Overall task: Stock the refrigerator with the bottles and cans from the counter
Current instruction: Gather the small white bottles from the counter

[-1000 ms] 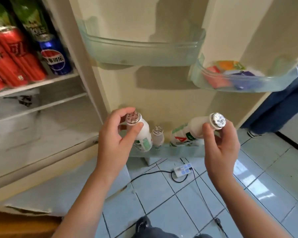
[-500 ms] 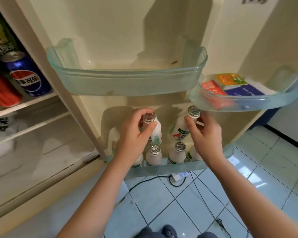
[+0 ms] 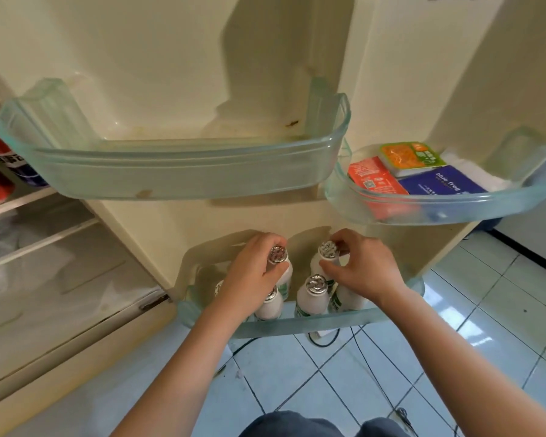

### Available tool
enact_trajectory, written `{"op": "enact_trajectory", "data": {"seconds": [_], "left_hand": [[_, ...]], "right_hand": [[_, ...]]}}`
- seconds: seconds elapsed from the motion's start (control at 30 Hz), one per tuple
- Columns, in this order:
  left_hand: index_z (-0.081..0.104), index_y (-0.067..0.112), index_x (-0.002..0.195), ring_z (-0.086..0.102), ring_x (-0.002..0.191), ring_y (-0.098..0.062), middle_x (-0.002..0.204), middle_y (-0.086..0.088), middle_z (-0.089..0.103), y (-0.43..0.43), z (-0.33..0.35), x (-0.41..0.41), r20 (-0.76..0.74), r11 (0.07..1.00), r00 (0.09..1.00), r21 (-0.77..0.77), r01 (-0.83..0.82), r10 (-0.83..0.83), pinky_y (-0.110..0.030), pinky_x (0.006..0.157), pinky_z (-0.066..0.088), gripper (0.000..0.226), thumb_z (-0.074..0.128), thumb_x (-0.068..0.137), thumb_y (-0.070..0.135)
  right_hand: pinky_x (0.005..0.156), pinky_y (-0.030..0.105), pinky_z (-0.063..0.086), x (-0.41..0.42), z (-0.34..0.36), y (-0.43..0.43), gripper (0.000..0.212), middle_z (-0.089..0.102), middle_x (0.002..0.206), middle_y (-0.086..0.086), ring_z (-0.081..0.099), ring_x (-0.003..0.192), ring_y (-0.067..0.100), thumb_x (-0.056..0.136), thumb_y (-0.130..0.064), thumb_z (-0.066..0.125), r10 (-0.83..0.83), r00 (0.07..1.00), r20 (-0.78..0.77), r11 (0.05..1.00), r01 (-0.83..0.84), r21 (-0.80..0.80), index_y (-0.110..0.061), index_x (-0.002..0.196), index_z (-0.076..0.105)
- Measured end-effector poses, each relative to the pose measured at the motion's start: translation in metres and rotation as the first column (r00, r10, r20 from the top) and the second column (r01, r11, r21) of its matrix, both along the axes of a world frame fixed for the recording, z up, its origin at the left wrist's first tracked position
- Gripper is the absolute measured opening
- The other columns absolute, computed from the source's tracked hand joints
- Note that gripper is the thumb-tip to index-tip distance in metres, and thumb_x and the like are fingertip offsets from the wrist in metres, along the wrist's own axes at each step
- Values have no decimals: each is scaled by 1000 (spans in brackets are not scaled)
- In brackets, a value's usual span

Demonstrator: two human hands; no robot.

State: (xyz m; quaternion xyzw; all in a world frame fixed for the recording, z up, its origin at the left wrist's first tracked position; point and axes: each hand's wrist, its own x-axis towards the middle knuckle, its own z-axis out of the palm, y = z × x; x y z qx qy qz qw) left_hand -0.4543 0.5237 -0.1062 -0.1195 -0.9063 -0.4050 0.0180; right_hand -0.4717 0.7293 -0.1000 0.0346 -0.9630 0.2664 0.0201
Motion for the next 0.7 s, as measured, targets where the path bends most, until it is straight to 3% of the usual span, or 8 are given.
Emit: {"op": "enact_trajectory", "data": {"seconds": [0.17,0.33,0.47,0.6,0.7], "left_hand": [[53,23,119,50,105,-8,118,8,51,2,-3,-1,34,990,999,-138,13,-8,-18,79,33,32,60,89,16],[55,22,116,49,102,-9,114,7,52,0,-2,-4,53,991,999,-130,7,0,-14,75,29,30,61,87,15],[53,23,121,47,102,-6,119,6,51,1,-1,-5,73,991,997,-136,13,-4,-17,82,31,33,59,89,22],[57,14,122,49,112,-12,125,2,51,1,1,0,-53,989,998,-145,10,-18,-11,85,28,33,60,89,20],[64,9,112,52,114,-20,124,-3,54,7,7,8,-222,990,973,-137,29,-60,-22,95,35,27,64,85,13]], "right_hand": [[82,35,52,-3,-8,5,42,68,102,-3,64,97,19,72,-31,72,28,996,86,999,-25,-39,-22,111,59],[87,35,51,-1,-8,4,43,67,107,-4,63,101,15,74,-27,72,24,991,128,993,-9,-120,-21,115,58],[90,30,48,7,-6,4,48,64,117,-3,59,107,13,81,-26,67,-2,990,142,989,22,-144,-21,127,54],[86,24,44,25,2,5,43,61,124,-3,56,113,13,85,-26,63,-108,993,53,979,115,-166,-19,127,56],[81,18,36,50,9,9,32,62,117,-5,55,110,11,86,-21,61,-239,970,-55,954,223,-201,-19,118,61]]}}
